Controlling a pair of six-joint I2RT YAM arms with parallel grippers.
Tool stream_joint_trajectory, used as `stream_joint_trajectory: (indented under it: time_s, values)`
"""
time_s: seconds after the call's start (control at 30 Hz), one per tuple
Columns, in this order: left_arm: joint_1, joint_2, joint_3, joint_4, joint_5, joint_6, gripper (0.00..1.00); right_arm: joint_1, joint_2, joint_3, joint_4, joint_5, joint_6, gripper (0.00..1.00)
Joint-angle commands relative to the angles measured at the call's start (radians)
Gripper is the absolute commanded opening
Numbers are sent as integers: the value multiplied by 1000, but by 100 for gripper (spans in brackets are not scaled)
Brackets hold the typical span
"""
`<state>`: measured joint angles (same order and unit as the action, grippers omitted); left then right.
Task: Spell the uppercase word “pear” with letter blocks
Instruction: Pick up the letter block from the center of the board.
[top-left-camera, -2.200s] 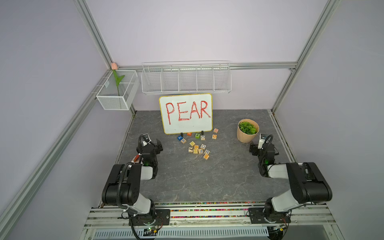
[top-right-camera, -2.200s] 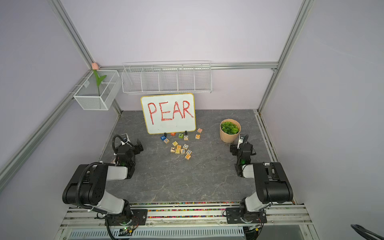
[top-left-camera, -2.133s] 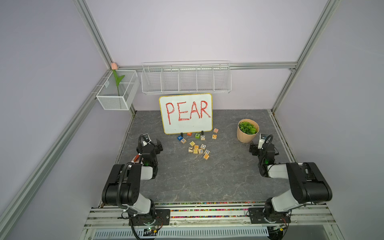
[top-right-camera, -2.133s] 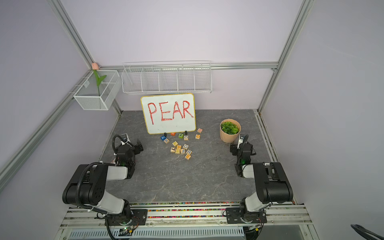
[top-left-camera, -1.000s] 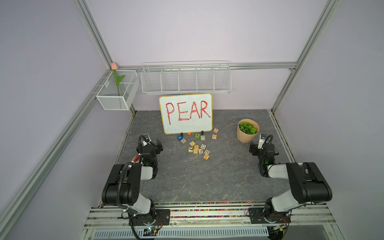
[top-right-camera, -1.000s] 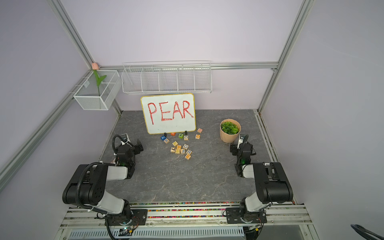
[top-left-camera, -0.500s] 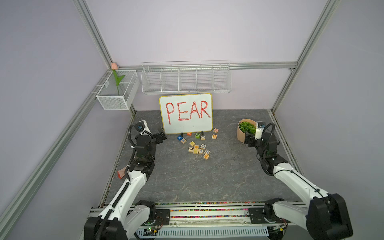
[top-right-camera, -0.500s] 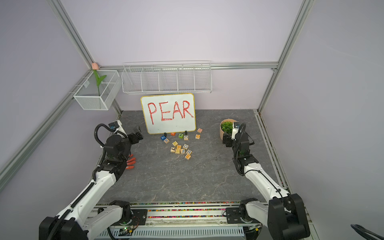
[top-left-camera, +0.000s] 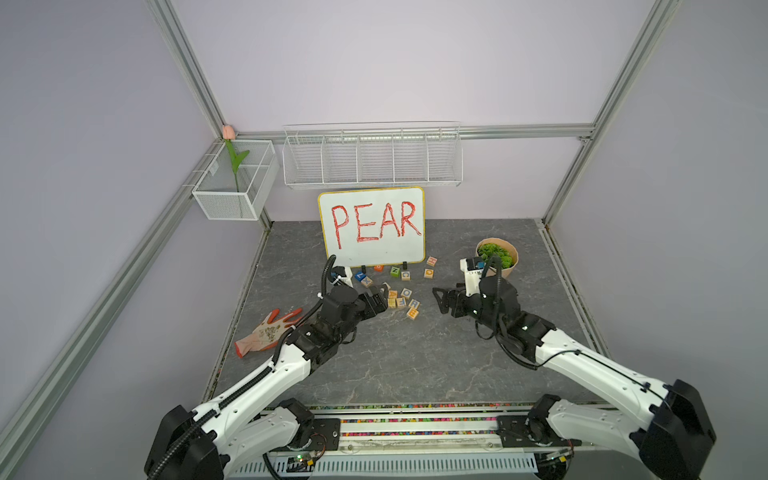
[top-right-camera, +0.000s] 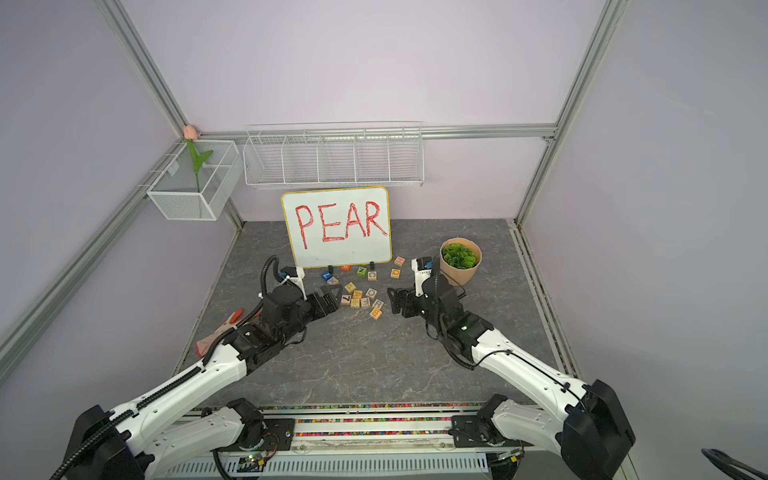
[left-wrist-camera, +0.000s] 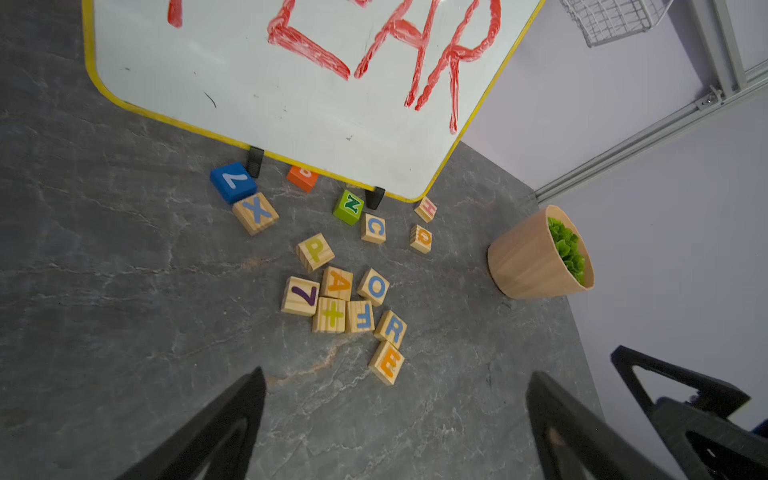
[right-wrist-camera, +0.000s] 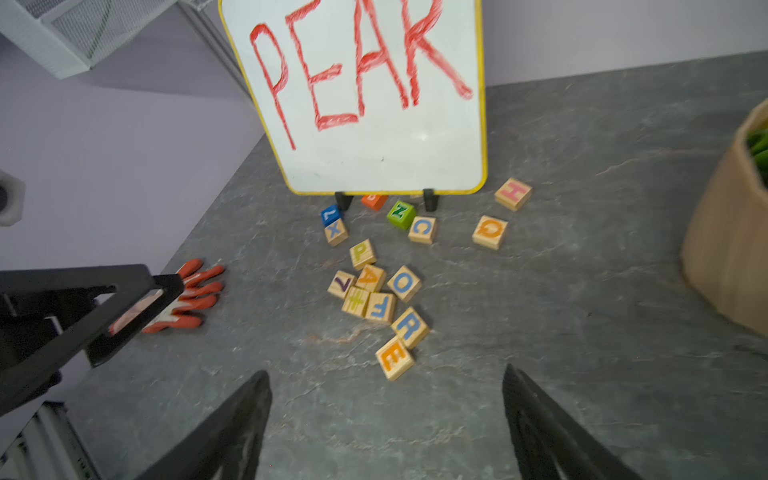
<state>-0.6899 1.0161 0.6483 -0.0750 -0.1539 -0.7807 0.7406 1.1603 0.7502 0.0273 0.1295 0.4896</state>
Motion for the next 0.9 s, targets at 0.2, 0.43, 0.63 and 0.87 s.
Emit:
stream_joint_trajectory:
  time_s: [0.2,0.43,0.63,0.87]
  values:
    - [54,-40,-95,227,97,-24,99,62,177,163,-135,136,236,89]
    - [138,209,171,-101,63,67,100,-46,259,193,7,18,252,89]
    - [141,482,477,-424,38,111,99,-64,239,254,-130,154,144,89]
    - [140,699,607,-440,96,91,89,-63,174,212,-191,339,90,89]
